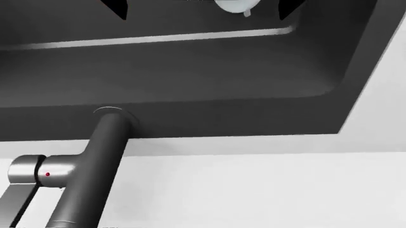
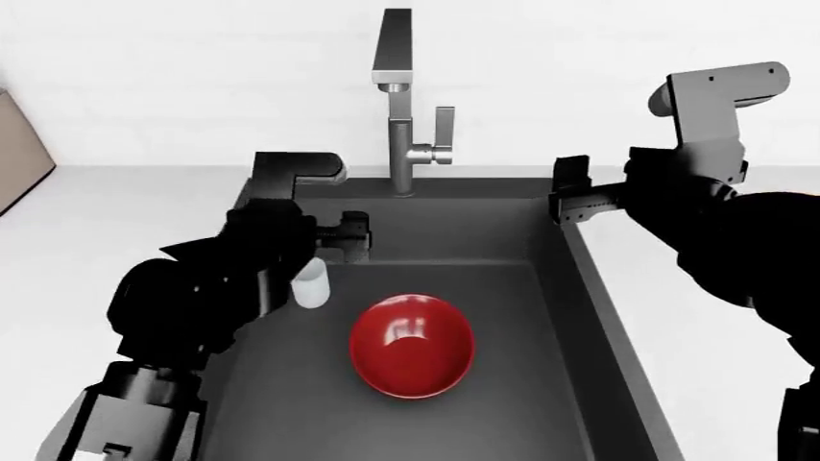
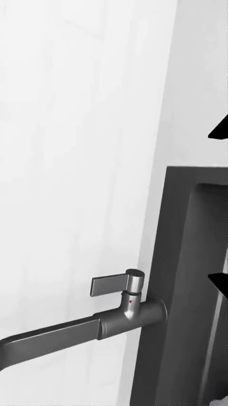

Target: Pick the cup and bowl from the sink and place them on the counter for drying.

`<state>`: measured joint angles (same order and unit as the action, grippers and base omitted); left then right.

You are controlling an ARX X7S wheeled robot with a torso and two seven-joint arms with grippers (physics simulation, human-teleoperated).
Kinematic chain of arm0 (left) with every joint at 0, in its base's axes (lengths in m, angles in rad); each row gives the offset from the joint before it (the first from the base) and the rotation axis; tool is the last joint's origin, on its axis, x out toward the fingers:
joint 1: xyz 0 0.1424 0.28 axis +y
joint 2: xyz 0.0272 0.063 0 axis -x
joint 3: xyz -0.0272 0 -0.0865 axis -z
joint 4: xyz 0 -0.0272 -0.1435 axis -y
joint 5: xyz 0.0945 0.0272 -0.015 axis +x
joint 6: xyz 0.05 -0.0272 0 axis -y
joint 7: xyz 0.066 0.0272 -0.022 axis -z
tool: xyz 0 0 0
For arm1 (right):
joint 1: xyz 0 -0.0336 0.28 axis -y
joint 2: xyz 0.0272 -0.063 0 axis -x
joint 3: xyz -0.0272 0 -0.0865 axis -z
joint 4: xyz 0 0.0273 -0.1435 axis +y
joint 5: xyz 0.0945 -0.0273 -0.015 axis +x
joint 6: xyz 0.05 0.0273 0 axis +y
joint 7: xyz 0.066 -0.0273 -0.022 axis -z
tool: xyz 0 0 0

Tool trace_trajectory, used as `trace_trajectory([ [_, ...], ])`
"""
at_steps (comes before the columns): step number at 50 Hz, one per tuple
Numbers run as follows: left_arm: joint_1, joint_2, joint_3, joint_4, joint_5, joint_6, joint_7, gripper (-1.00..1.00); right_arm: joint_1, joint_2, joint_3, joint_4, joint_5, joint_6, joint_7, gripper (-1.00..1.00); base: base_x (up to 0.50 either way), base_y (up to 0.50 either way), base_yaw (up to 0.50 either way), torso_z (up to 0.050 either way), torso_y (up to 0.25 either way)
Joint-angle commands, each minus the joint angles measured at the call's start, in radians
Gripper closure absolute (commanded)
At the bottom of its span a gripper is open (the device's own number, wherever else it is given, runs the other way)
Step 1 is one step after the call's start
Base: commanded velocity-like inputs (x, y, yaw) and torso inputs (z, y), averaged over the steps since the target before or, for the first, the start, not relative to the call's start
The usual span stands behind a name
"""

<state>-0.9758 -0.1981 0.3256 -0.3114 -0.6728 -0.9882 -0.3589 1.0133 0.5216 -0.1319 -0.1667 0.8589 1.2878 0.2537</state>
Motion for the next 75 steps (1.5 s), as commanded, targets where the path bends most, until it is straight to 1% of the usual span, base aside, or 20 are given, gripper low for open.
trace_trajectory([
  [1, 0.014, 0.027, 0.0, -0.092, 0.035, 0.066, -0.026, -1.0, -0.012, 0.003, -0.001, -0.014, 0.011, 0.003, 0.005, -1.0, 0.0, 0.0, 0.0, 0.0, 0.0],
  [9, 0.018, 0.042, 0.001, -0.137, 0.047, 0.099, -0.034, -1.0, -0.023, 0.002, -0.015, -0.005, 0.006, -0.016, -0.004, -1.0, 0.0, 0.0, 0.0, 0.0, 0.0],
  [16, 0.001, 0.062, -0.032, -0.204, 0.028, 0.111, -0.039, -1.0, -0.035, 0.006, -0.008, -0.012, 0.014, -0.017, -0.001, -1.0, 0.0, 0.0, 0.0, 0.0, 0.001],
  [17, 0.001, 0.068, -0.048, -0.214, 0.017, 0.119, -0.037, -1.0, -0.037, 0.006, -0.007, -0.011, 0.013, -0.02, 0.0, -1.0, 0.0, 0.0, 0.0, 0.0, 0.0],
  [27, -0.047, 0.094, -0.035, -0.348, 0.053, 0.201, -0.026, -1.0, -0.044, 0.003, -0.015, -0.007, 0.014, -0.029, -0.003, -1.0, 0.0, 0.0, 0.0, 0.0, 0.0],
  [32, -0.066, 0.118, -0.033, -0.448, 0.074, 0.273, -0.017, -1.0, -0.053, 0.004, -0.019, -0.005, 0.015, -0.033, -0.003, -1.0, 0.0, 0.0, 0.0, 0.0, 0.0],
  [33, -0.057, 0.114, -0.007, -0.434, 0.106, 0.307, -0.023, -1.0, -0.052, 0.004, -0.017, -0.005, 0.016, -0.034, -0.003, -1.0, 0.0, 0.0, 0.0, 0.0, 0.0],
  [38, -0.065, 0.106, -0.011, -0.456, 0.117, 0.329, -0.048, -1.0, -0.064, 0.005, -0.021, 0.007, 0.008, -0.054, -0.011, -1.0, 0.0, 0.0, 0.0, 0.0, 0.0],
  [45, -0.067, 0.119, -0.015, -0.519, 0.113, 0.356, -0.039, -1.0, -0.067, 0.003, -0.024, 0.013, 0.008, -0.067, -0.016, -1.0, 0.0, 0.0, 0.0, 0.0, 0.0],
  [46, -0.066, 0.123, -0.008, -0.532, 0.123, 0.379, -0.034, -1.0, -0.069, 0.004, -0.02, 0.011, 0.01, -0.068, -0.014, -1.0, 0.0, 0.0, 0.0, 0.0, 0.0],
  [51, -0.083, 0.144, -0.008, -0.633, 0.125, 0.424, -0.007, -1.0, -0.073, 0.006, -0.014, 0.004, 0.016, -0.064, -0.008, -1.0, 0.0, 0.0, 0.0, 0.0, 0.0],
  [55, -0.118, 0.163, -0.012, -0.769, 0.128, 0.486, 0.028, -1.0, -0.073, 0.01, -0.008, -0.008, 0.027, -0.049, 0.002, -1.0, 0.0, 0.0, 0.0, 0.0, 0.0],
  [60, -0.176, 0.194, -0.008, -0.973, 0.136, 0.598, 0.075, -1.0, -0.079, 0.011, -0.005, -0.011, 0.031, -0.048, 0.008, -1.0, 0.0, 0.0, 0.0, 0.0, 0.0],
  [61, -0.181, 0.195, -0.003, -0.989, 0.136, 0.609, 0.079, -1.0, -0.079, 0.011, -0.007, -0.011, 0.03, -0.049, 0.007, -1.0, 0.0, 0.0, 0.0, 0.0, 0.0],
  [70, -0.173, 0.196, -0.02, -0.996, 0.14, 0.616, 0.062, -1.0, -0.104, 0.011, -0.003, -0.01, 0.031, -0.068, 0.005, -1.0, 0.0, 0.0, 0.0, 0.0, 0.0],
  [75, -0.167, 0.197, 0.006, -0.996, 0.125, 0.622, 0.053, -1.0, -0.109, 0.014, 0.005, -0.018, 0.039, -0.065, 0.011, -1.0, 0.0, 0.0, 0.0, 0.0, 0.0],
])
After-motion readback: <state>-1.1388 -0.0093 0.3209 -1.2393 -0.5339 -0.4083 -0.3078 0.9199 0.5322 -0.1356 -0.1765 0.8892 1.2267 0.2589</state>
